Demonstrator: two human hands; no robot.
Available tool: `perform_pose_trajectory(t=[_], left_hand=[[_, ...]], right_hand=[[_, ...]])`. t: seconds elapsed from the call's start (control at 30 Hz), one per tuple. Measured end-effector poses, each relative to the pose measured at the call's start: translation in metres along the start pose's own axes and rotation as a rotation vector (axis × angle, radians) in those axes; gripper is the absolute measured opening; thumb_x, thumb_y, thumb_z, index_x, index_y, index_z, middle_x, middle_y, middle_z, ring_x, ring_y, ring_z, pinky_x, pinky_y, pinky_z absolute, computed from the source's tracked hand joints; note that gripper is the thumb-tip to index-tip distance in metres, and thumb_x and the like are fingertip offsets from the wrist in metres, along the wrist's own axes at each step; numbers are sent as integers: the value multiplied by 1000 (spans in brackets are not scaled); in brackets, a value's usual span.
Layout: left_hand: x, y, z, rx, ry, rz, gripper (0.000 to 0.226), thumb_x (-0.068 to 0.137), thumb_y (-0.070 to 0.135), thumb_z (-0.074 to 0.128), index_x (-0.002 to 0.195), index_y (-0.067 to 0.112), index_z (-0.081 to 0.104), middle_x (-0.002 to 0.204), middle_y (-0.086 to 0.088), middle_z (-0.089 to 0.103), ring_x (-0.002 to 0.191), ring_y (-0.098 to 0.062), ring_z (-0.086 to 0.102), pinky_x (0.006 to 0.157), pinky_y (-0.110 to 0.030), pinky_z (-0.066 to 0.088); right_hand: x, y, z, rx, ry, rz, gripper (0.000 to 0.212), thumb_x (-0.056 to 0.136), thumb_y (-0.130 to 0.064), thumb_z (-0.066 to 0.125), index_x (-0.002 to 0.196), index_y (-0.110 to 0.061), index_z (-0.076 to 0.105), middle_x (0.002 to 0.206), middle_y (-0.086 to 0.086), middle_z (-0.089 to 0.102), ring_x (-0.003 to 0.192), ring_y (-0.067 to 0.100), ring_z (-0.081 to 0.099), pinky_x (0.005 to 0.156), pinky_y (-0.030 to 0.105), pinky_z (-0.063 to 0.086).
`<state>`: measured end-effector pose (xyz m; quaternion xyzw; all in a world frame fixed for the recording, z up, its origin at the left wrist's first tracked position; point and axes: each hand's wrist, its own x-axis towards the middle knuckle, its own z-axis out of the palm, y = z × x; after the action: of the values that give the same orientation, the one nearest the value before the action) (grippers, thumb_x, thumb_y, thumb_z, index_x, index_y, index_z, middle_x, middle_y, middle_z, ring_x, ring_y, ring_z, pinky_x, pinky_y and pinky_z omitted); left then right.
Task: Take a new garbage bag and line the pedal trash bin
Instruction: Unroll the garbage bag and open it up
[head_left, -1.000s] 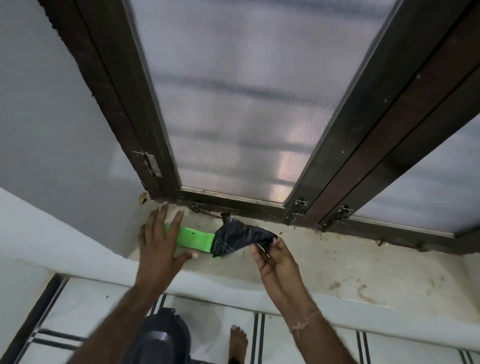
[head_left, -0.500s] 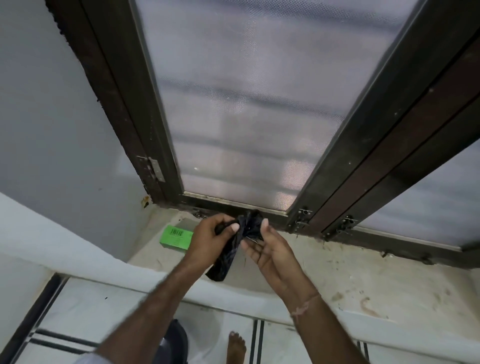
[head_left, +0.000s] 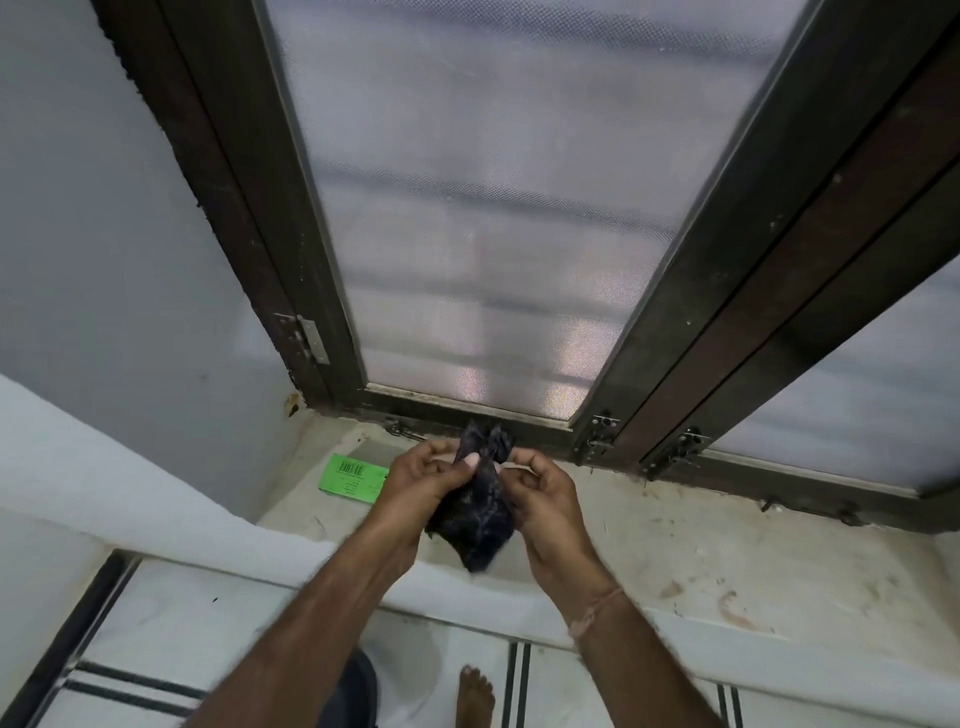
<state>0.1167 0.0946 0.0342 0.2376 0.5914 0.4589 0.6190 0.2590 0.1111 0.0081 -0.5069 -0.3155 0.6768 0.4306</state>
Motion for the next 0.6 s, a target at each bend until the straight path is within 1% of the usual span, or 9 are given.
perform_pose_trajectory(t=[0.03, 0.1, 0.2, 0.27, 0.37, 0.43, 0.5, 0.57, 0.6], left_hand=[[-1, -3, -4, 30, -8, 28, 36, 92, 10, 71, 125, 20, 62, 103, -28, 72, 100, -42, 71, 87, -51, 59], [-5, -5, -7, 126, 5, 130, 47, 96, 8, 64, 133, 36, 58, 109, -17, 71, 106, -33, 70, 90, -53, 59], [-9, -5, -10, 330, 192, 283, 28, 98, 5, 58, 112, 23, 73, 109, 5, 73, 105, -13, 67, 93, -38, 58], [-9, -5, -12, 377, 297, 277, 19, 96, 5, 60, 99, 14, 77, 98, 1, 76, 97, -15, 70, 89, -34, 58], [-10, -2, -20, 310, 314, 195, 12, 94, 8, 66, 95, 7, 78, 90, -10, 78, 88, -24, 73, 85, -36, 58], [-10, -1, -24, 255, 288, 155, 12, 93, 11, 68, 91, 3, 77, 87, -13, 77, 82, -25, 71, 79, -34, 57], [-13, 0, -26, 224, 265, 120, 19, 93, 18, 70, 89, 0, 77, 80, -12, 74, 76, -23, 68, 67, -28, 56], [-17, 2, -28, 150, 207, 81, 25, 94, 24, 69, 92, 0, 78, 79, -11, 75, 75, -22, 71, 60, -23, 57], [-20, 2, -30, 123, 157, 75, 31, 96, 30, 67, 94, 1, 78, 82, -11, 77, 77, -21, 73, 63, -24, 59]], right_hand=[[-2, 0, 0, 2, -6, 12, 16, 97, -2, 67, 111, -10, 64, 90, 17, 77, 85, 31, 70, 69, 34, 58], [-10, -1, 0, -31, -20, -20, 11, 101, -14, 64, 110, -13, 58, 92, 9, 79, 86, 27, 73, 66, 34, 58], [-28, 3, -1, -251, -119, -256, 31, 102, -49, 57, 111, -21, 67, 117, -9, 73, 107, 8, 71, 82, 31, 62], [-36, 2, -3, -452, -244, -457, 45, 91, -60, 65, 119, -26, 72, 137, -7, 57, 127, 4, 59, 95, 27, 59], [-36, 5, -3, -816, -351, -647, 55, 78, -56, 81, 121, -23, 72, 145, -4, 49, 131, 2, 54, 102, 16, 50], [-30, 8, -2, -892, -291, -754, 33, 83, -37, 84, 107, -17, 75, 130, -4, 60, 120, 6, 61, 97, 19, 52], [-26, 9, 1, -807, -207, -766, 9, 84, -17, 82, 89, -14, 74, 103, -4, 69, 98, 8, 68, 85, 20, 53], [-22, 10, 3, -675, -114, -642, 11, 83, -8, 80, 79, -15, 73, 84, -3, 72, 81, 9, 68, 76, 20, 52], [-22, 9, 5, -594, -86, -543, 12, 85, -7, 79, 77, -14, 72, 79, -1, 73, 75, 11, 67, 72, 23, 52]])
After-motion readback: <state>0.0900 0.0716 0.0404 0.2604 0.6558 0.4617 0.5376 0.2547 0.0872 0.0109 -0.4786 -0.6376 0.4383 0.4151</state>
